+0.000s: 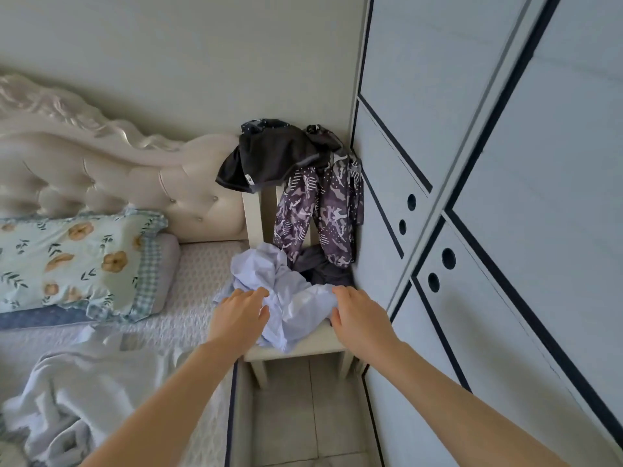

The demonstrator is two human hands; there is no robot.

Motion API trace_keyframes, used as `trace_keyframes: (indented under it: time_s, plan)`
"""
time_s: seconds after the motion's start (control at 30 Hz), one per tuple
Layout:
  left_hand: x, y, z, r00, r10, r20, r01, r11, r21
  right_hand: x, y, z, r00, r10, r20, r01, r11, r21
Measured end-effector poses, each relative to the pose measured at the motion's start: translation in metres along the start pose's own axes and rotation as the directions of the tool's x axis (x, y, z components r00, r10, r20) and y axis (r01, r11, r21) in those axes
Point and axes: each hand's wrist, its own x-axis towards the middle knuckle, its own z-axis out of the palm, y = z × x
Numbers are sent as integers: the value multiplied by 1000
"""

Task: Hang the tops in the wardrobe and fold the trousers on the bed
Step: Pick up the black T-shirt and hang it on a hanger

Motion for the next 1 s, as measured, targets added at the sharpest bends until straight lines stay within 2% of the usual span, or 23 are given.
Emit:
trace_keyframes:
  time_s: [0.2, 0.33, 0.5, 0.63, 0.77, 1.0]
  plan:
    - [107, -16, -1, 998, -60, 30, 58, 995, 78, 120, 25, -10, 985, -151, 78, 160, 979, -127]
    - [177, -33, -10, 997, -70, 13, 69, 993, 101, 198, 32, -16, 980, -194, 51, 199, 970, -138]
    - [262, -59, -16, 998, 26, 54, -39, 965, 260, 287, 36, -16, 975, -223, 2, 220, 961, -169]
    - [320, -85, -18, 999, -48, 24, 44, 988, 150, 357, 41, -10, 970, -243, -23, 232, 947, -224]
    - [373, -112, -17, 994, -68, 87, 59, 993, 100, 423, 46, -3, 978, -209, -9, 199, 945, -260]
    - [454, -131, 1, 996, -47, 76, 36, 989, 146, 508, 56, 11, 979, -203, 11, 196, 930, -310]
